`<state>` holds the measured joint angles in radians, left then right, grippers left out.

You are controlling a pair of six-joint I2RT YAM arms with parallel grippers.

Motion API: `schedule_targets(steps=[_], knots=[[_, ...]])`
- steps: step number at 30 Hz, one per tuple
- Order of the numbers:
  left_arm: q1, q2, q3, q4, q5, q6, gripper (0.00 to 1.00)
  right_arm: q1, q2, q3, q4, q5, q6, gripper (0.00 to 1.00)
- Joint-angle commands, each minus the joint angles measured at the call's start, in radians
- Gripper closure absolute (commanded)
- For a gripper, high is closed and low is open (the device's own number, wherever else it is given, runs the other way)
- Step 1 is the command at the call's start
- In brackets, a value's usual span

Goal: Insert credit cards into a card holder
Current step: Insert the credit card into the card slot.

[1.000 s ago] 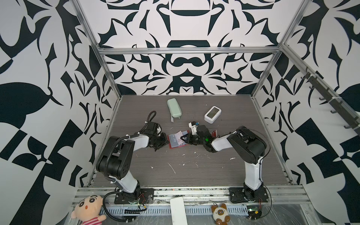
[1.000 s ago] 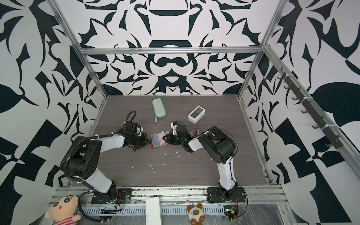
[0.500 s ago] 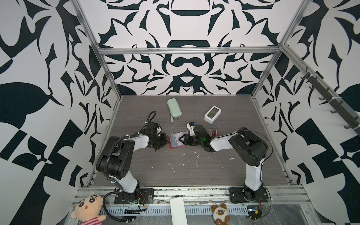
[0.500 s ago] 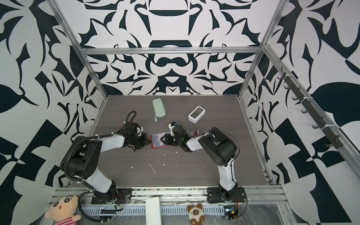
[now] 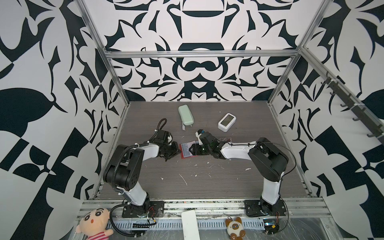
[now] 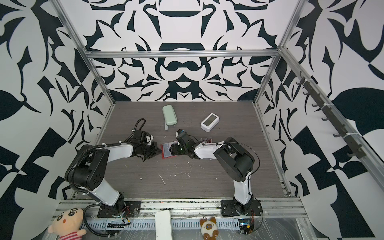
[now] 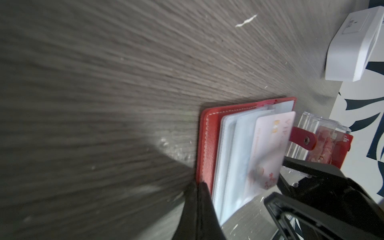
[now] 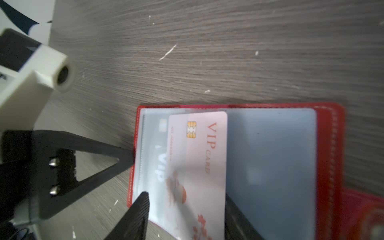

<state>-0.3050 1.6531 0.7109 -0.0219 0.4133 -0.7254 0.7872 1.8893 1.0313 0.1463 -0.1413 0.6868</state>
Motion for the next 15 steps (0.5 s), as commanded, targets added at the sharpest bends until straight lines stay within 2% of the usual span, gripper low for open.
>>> schedule_targets(steps=[1, 2, 3, 7, 11, 15], knots=[[-0.001, 0.044, -0.026, -0.067, -0.036, 0.012, 1.0, 0.004, -0.024, 0.029, -0.156, 0.085, -0.044, 0.36], [-0.001, 0.045, -0.024, -0.066, -0.035, 0.012, 1.0, 0.006, -0.025, 0.034, -0.166, 0.091, -0.049, 0.34], [-0.002, 0.046, -0.025, -0.067, -0.034, 0.014, 1.0, 0.007, -0.025, 0.041, -0.18, 0.098, -0.051, 0.28], [-0.001, 0.05, -0.021, -0.067, -0.033, 0.015, 1.0, 0.01, -0.03, 0.058, -0.206, 0.112, -0.065, 0.26], [-0.002, 0.053, -0.018, -0.072, -0.031, 0.018, 1.0, 0.01, -0.035, 0.086, -0.233, 0.114, -0.086, 0.27], [-0.002, 0.054, -0.016, -0.075, -0.029, 0.021, 1.0, 0.01, -0.033, 0.125, -0.27, 0.103, -0.12, 0.32]])
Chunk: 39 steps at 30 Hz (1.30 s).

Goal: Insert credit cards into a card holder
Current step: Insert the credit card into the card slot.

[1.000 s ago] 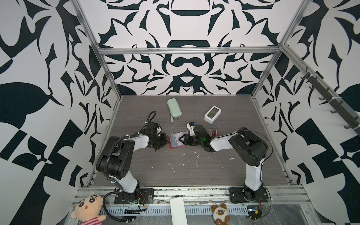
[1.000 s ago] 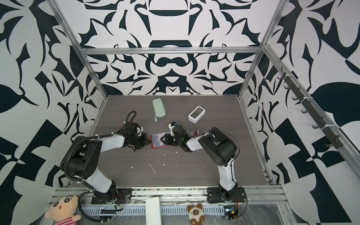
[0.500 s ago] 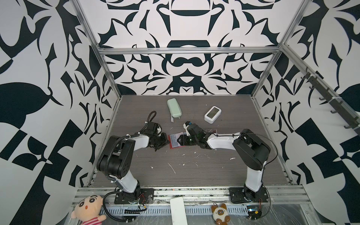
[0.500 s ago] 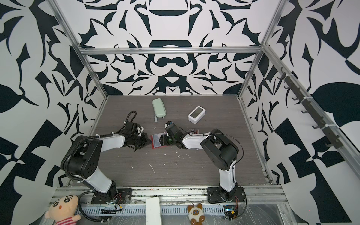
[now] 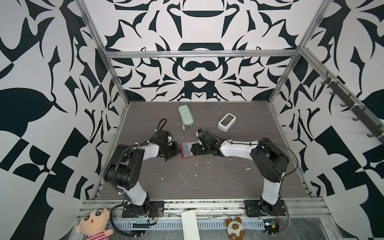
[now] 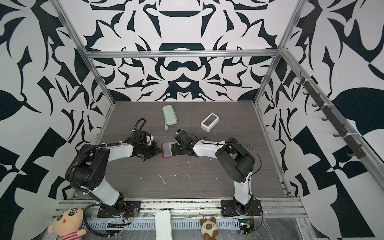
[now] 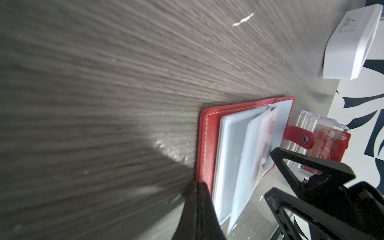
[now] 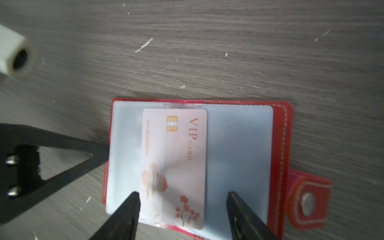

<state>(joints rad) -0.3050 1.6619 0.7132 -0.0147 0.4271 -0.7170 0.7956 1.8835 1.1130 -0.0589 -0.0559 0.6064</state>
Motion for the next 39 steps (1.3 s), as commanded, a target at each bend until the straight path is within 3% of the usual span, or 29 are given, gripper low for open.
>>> schedule_targets(steps=[1, 19, 27, 39], knots=[[-0.001, 0.046, -0.017, -0.082, -0.043, 0.013, 1.0, 0.002, -0.027, 0.053, -0.075, 0.018, -0.045, 0.34], [-0.001, 0.049, -0.009, -0.09, -0.033, 0.017, 1.0, 0.001, 0.094, 0.271, -0.347, 0.155, -0.145, 0.98], [-0.001, 0.047, -0.009, -0.091, -0.032, 0.017, 1.0, 0.002, 0.127, 0.286, -0.375, 0.184, -0.146, 1.0], [-0.001, 0.047, -0.01, -0.091, -0.028, 0.017, 1.0, 0.002, 0.174, 0.301, -0.368, 0.097, -0.149, 1.0]])
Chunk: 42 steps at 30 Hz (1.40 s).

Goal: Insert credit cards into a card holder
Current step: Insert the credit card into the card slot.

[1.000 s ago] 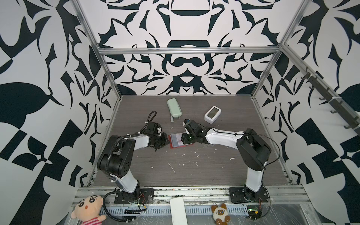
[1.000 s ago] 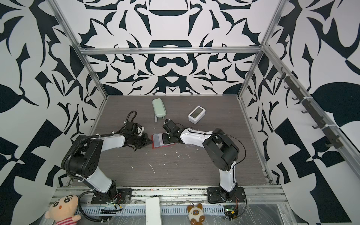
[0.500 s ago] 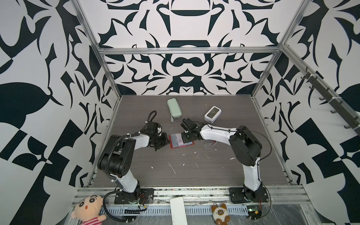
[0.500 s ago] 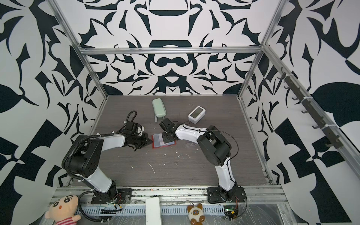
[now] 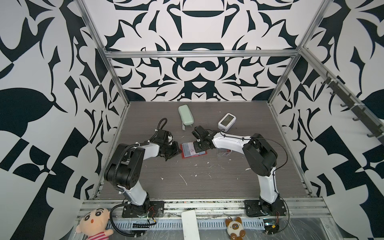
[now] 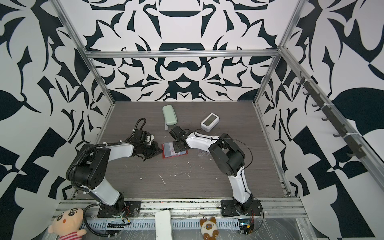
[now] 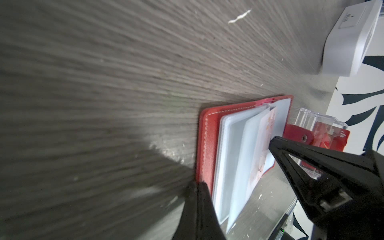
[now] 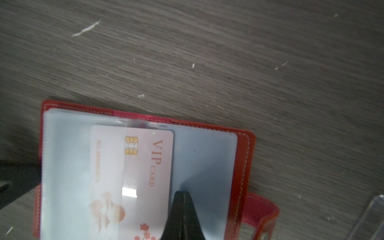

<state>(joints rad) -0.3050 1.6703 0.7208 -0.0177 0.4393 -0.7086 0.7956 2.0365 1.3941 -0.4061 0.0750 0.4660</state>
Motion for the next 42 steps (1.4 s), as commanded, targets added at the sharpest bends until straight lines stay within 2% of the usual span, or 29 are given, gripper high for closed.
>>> schedule_targets(steps=[1, 34, 42], knots=[[-0.001, 0.038, -0.017, -0.088, -0.041, 0.009, 1.0, 0.001, 0.025, 0.019, -0.017, -0.043, -0.005, 1.0], [-0.002, 0.049, -0.003, -0.088, -0.029, 0.011, 1.0, -0.01, -0.004, -0.084, 0.214, -0.352, 0.037, 1.0], [-0.001, 0.034, 0.012, -0.102, -0.043, 0.02, 1.0, -0.01, -0.055, -0.109, 0.195, -0.297, 0.039, 1.0]])
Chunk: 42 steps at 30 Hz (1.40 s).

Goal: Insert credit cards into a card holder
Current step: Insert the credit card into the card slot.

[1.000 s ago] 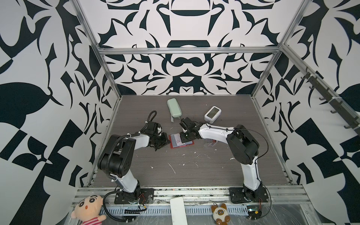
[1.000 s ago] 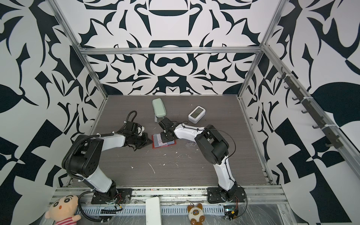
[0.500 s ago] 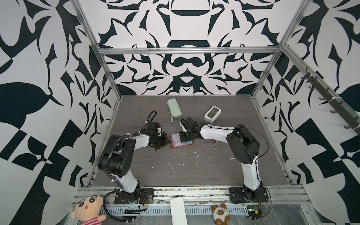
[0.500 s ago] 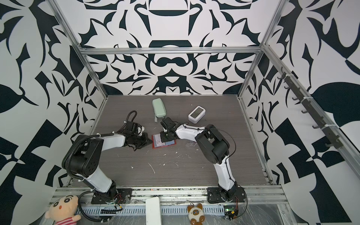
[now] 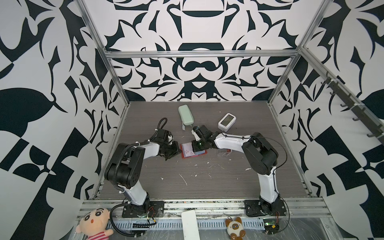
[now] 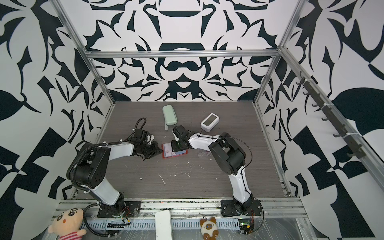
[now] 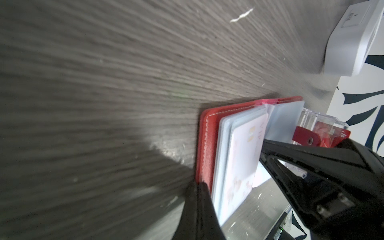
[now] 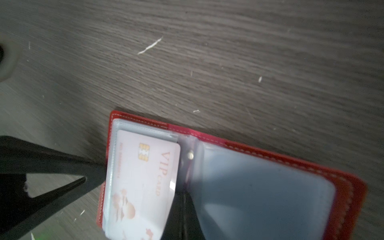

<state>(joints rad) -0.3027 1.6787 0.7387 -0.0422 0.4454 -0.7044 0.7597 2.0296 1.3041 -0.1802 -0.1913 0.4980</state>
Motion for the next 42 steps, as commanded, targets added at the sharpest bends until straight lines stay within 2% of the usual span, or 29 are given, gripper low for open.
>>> schedule_targets(steps=[1, 6, 11, 14, 20, 31, 42], knots=[[-0.003, 0.016, -0.009, -0.077, -0.055, 0.016, 1.0, 0.025, -0.057, -0.017, -0.041, -0.011, 0.003, 1.0], [-0.004, -0.033, -0.009, -0.074, -0.079, 0.022, 0.99, 0.025, -0.097, -0.025, -0.054, 0.039, -0.01, 1.0], [-0.004, -0.085, -0.018, -0.068, -0.105, 0.027, 0.79, 0.024, -0.12, -0.048, -0.041, 0.084, -0.003, 1.0], [-0.004, -0.122, -0.036, -0.055, -0.129, 0.022, 0.62, 0.024, -0.124, -0.054, -0.06, 0.134, 0.001, 1.0], [-0.004, -0.18, -0.082, -0.016, -0.152, 0.007, 0.51, 0.024, -0.095, -0.038, -0.121, 0.182, -0.018, 1.0], [-0.003, -0.131, -0.127, 0.088, -0.071, -0.044, 0.49, 0.024, -0.042, -0.025, -0.175, 0.113, -0.037, 1.0], [-0.003, -0.061, -0.123, 0.156, 0.004, -0.072, 0.55, 0.024, -0.023, -0.029, -0.188, 0.078, -0.026, 1.0]])
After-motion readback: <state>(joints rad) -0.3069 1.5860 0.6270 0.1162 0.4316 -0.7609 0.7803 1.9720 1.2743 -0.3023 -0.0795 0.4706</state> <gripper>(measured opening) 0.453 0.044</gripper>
